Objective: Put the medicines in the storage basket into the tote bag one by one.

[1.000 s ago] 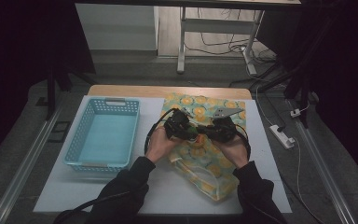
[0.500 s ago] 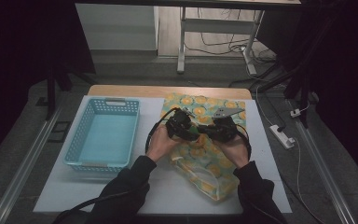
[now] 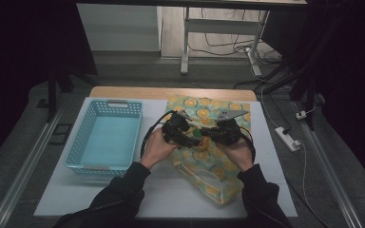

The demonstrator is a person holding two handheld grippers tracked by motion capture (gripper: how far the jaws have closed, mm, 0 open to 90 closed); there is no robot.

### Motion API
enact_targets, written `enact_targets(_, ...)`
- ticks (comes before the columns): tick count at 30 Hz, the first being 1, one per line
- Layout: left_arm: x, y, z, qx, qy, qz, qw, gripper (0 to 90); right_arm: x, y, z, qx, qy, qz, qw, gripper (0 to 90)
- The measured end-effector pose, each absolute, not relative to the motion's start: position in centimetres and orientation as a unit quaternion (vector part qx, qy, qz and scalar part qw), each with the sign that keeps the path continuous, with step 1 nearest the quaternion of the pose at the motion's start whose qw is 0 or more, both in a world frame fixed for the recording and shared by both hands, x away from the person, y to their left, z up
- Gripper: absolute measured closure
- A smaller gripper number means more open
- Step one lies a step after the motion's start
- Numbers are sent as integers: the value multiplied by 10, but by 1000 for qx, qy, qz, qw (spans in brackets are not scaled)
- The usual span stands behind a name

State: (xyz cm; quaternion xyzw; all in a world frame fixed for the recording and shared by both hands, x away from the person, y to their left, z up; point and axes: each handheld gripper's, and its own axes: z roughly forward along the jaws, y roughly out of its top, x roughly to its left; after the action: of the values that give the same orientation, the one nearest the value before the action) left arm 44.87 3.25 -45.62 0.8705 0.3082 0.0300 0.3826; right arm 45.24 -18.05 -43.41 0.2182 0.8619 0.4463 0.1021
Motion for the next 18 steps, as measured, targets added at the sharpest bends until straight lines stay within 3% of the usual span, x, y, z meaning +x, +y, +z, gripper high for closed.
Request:
enact_targets(12, 427, 39, -456, 866, 293, 20, 405, 34, 452, -180, -434, 216, 862, 447, 101, 900)
enact_targets(18, 418, 37, -460, 874, 270, 15, 405, 8, 451, -179, -434, 216, 863, 446, 100, 900)
